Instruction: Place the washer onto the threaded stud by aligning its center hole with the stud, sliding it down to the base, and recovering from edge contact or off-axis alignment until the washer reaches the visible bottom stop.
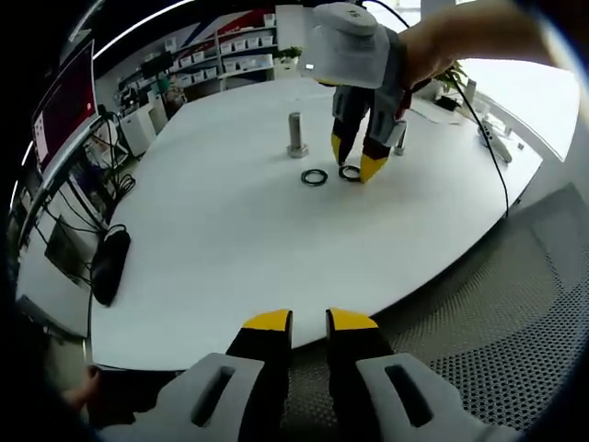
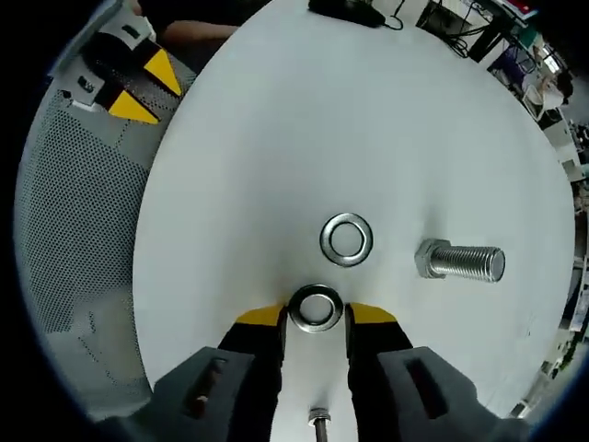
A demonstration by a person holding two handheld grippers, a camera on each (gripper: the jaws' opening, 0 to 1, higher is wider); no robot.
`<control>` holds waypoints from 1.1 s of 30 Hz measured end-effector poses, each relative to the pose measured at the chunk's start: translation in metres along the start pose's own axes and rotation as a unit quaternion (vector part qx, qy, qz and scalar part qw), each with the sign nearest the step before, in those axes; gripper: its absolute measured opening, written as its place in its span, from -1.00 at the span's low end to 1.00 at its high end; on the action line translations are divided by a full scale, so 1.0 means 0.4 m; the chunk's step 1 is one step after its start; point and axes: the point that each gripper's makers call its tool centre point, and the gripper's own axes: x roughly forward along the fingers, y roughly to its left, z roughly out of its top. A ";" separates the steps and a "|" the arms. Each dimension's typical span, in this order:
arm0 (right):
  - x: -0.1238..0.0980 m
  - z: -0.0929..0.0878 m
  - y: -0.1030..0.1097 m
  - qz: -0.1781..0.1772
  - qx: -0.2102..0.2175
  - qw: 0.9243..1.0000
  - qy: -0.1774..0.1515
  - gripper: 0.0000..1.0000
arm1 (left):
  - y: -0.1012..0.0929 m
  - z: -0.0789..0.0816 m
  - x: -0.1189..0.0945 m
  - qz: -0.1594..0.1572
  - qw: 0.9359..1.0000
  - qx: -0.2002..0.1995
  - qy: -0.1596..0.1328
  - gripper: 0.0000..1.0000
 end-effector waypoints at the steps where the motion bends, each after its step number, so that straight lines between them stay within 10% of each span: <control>1: 0.000 0.001 0.000 0.001 -0.003 1.000 0.000 -0.45 | 0.000 0.000 0.000 0.000 1.000 0.000 0.000 -0.76; 19: 0.002 0.006 0.002 -0.002 -0.044 0.999 0.006 -0.47 | 0.000 0.000 -0.001 0.001 1.000 -0.001 -0.001 -0.76; 33: -0.007 -0.009 -0.009 -0.019 0.064 0.997 -0.034 -0.52 | 0.001 0.000 -0.001 0.001 1.000 -0.002 -0.001 -0.75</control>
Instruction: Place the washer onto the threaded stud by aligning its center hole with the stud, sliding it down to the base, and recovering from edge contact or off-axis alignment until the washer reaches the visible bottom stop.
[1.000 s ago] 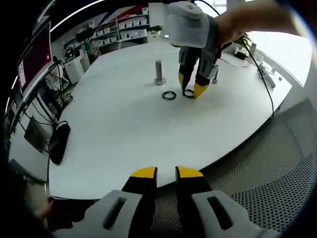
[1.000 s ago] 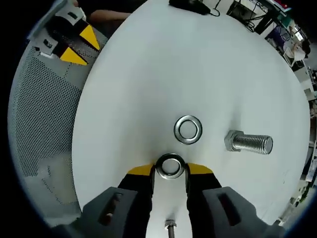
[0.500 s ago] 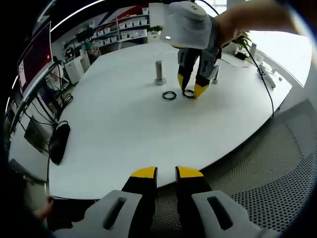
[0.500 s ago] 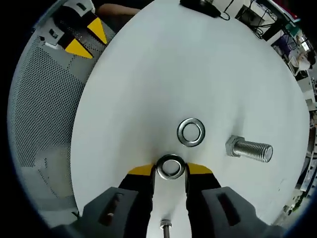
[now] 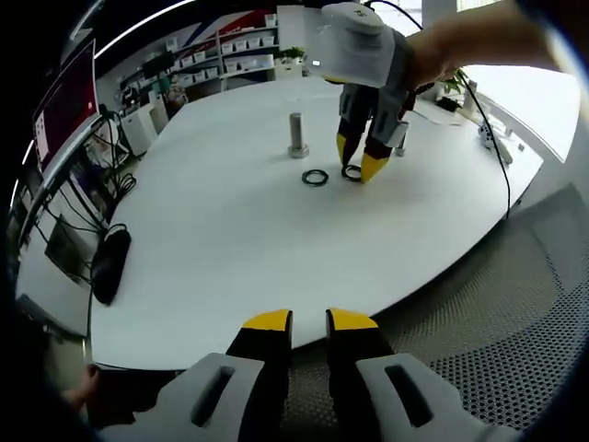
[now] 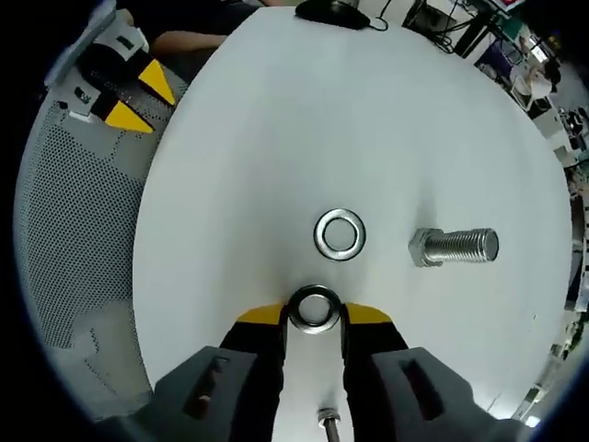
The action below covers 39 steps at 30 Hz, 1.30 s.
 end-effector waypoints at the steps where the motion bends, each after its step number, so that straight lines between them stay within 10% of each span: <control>1: 0.000 -0.001 -0.001 -0.001 0.011 1.000 -0.005 -0.52 | 0.000 0.000 0.000 0.000 1.000 0.000 0.000 -0.75; 18: -0.040 -0.028 0.005 -0.024 0.161 0.985 -0.053 -0.53 | -0.001 -0.001 0.000 0.001 1.000 -0.001 0.000 -0.75; 39: -0.131 -0.003 -0.048 -0.066 0.166 0.980 -0.088 -0.53 | 0.000 0.000 -0.001 0.001 1.000 -0.001 0.000 -0.75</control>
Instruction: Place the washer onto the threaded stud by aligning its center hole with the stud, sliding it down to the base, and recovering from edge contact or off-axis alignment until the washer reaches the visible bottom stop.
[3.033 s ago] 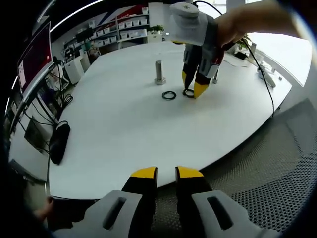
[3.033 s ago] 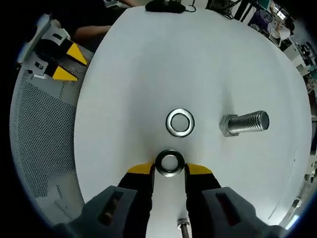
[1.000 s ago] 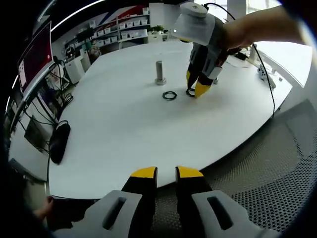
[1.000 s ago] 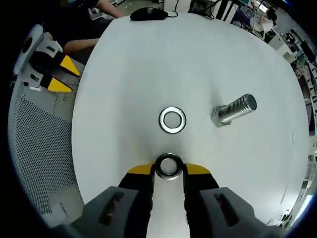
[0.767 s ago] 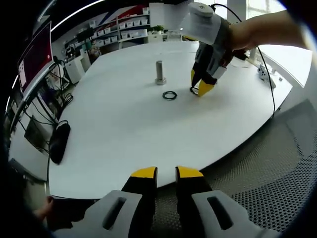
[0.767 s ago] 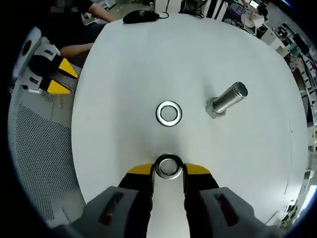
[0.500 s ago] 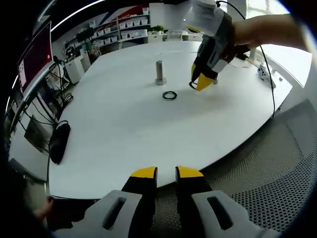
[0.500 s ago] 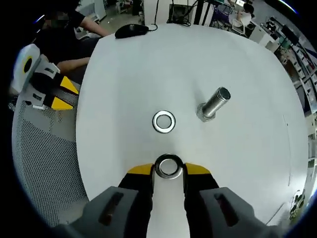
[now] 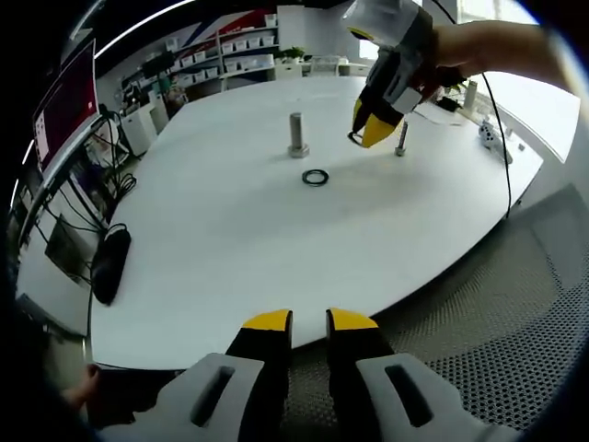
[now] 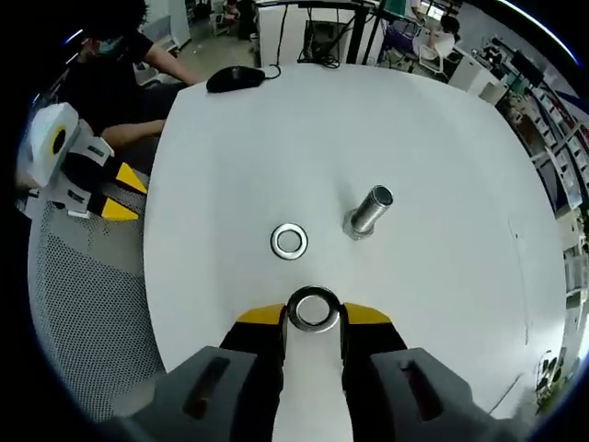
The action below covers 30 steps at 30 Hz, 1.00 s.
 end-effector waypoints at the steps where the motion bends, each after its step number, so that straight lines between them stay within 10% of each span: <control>1: -0.003 0.004 -0.007 -0.002 -0.003 1.000 0.000 -0.53 | 0.000 0.000 0.000 0.000 1.000 0.000 0.000 -0.75; 30: -0.028 0.137 -0.104 -0.025 -0.019 0.999 -0.023 -0.53 | 0.001 0.000 0.001 0.002 1.000 -0.003 -0.001 -0.75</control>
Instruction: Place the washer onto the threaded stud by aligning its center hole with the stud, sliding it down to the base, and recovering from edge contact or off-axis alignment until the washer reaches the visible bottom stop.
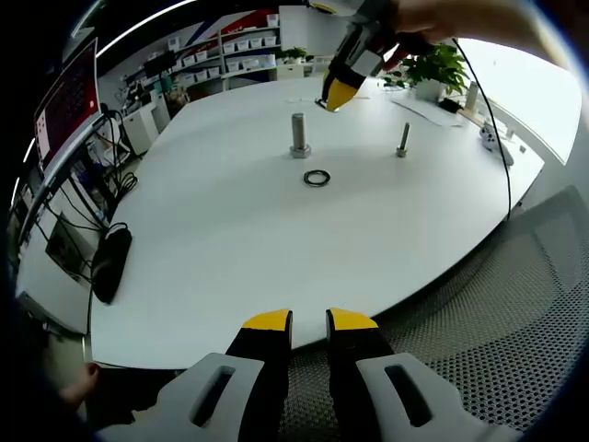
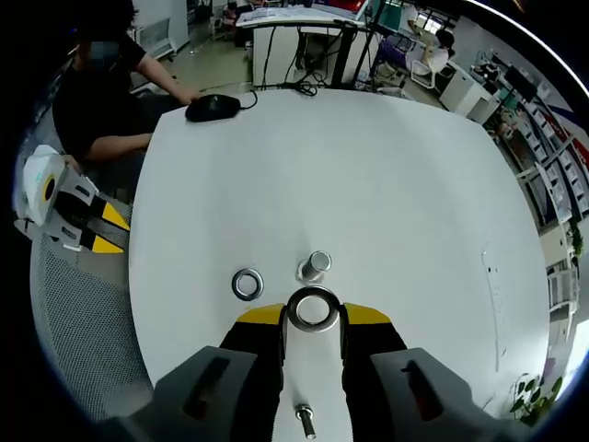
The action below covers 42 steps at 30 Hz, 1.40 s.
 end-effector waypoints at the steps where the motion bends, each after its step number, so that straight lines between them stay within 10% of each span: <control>1: 0.002 0.007 0.001 0.001 -0.004 1.000 0.000 -0.53 | 0.000 0.000 0.000 0.000 1.000 0.000 0.000 -0.75; 42: 0.139 0.020 -0.005 0.058 -0.108 0.986 0.109 -0.53 | 0.001 -0.001 0.009 -0.002 1.000 0.000 0.000 -0.75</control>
